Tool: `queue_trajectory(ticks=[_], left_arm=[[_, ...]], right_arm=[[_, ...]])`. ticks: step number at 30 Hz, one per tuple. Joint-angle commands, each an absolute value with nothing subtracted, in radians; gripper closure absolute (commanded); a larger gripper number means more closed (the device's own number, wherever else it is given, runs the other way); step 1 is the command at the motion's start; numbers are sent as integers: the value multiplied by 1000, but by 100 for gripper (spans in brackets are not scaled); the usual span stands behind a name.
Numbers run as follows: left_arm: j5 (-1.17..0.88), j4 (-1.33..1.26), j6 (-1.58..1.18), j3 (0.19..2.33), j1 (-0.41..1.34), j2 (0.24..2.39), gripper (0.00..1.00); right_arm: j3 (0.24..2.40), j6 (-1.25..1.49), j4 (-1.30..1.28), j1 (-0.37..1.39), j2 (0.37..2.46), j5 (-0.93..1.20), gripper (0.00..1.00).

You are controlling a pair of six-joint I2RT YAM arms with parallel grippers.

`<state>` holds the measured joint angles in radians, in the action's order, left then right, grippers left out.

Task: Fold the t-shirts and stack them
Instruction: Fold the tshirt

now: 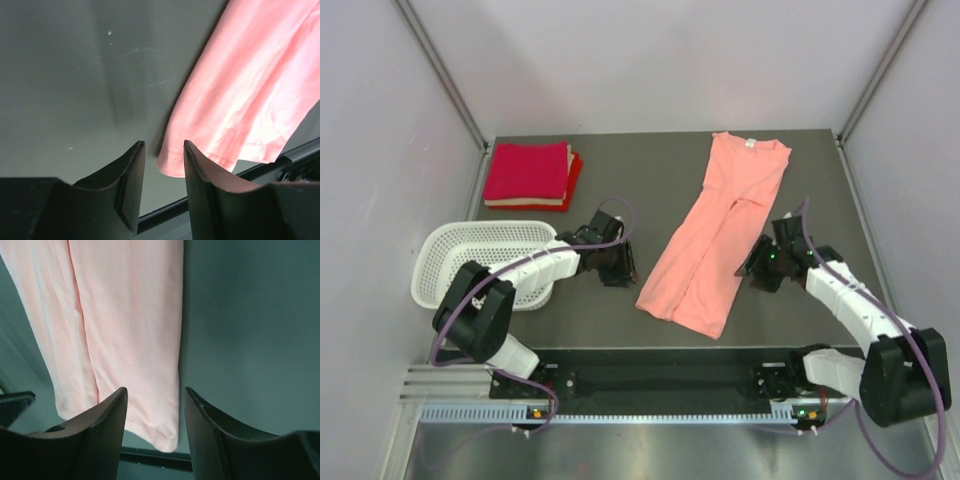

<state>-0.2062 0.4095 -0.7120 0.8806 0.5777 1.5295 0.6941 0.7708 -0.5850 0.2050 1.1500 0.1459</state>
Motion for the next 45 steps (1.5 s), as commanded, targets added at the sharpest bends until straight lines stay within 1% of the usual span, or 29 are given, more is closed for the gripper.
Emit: queue_trajectory(ticks=[1, 3, 6, 12, 14, 20, 28, 31, 34, 35, 36, 37, 41, 45], left_arm=[[-262, 382, -678, 871, 572, 1514, 58], [-287, 358, -675, 864, 572, 1519, 58], [-298, 353, -666, 864, 571, 1531, 58], [-301, 337, -669, 830, 571, 1509, 59], [-295, 341, -666, 816, 571, 1499, 59], [-291, 345, -655, 813, 571, 1494, 58], [-298, 341, -655, 819, 571, 1496, 58], [-296, 341, -650, 815, 572, 1494, 58], [-281, 351, -646, 815, 572, 1493, 58], [-279, 353, -638, 815, 572, 1490, 58], [-279, 354, -632, 815, 574, 1486, 58], [-276, 365, -624, 816, 575, 1476, 58], [-273, 391, -600, 819, 592, 1440, 56], [-345, 379, -578, 796, 603, 1420, 55]], right_arm=[[655, 928, -606, 360, 1066, 80, 52], [638, 998, -623, 432, 1065, 14, 52], [595, 1121, -595, 607, 1077, -20, 53], [584, 1296, -655, 820, 1095, -150, 53], [584, 1336, -702, 845, 1078, -202, 54], [563, 1368, -726, 884, 1061, -235, 54], [492, 1404, -635, 916, 1078, -235, 56], [466, 1417, -595, 931, 1089, -230, 60], [454, 1422, -606, 943, 1094, -235, 70], [451, 1422, -620, 945, 1094, -233, 81], [446, 1424, -641, 943, 1088, -235, 88], [445, 1422, -681, 945, 1071, -239, 100], [436, 1411, -799, 945, 988, -253, 100], [431, 1387, -880, 945, 888, -261, 100]])
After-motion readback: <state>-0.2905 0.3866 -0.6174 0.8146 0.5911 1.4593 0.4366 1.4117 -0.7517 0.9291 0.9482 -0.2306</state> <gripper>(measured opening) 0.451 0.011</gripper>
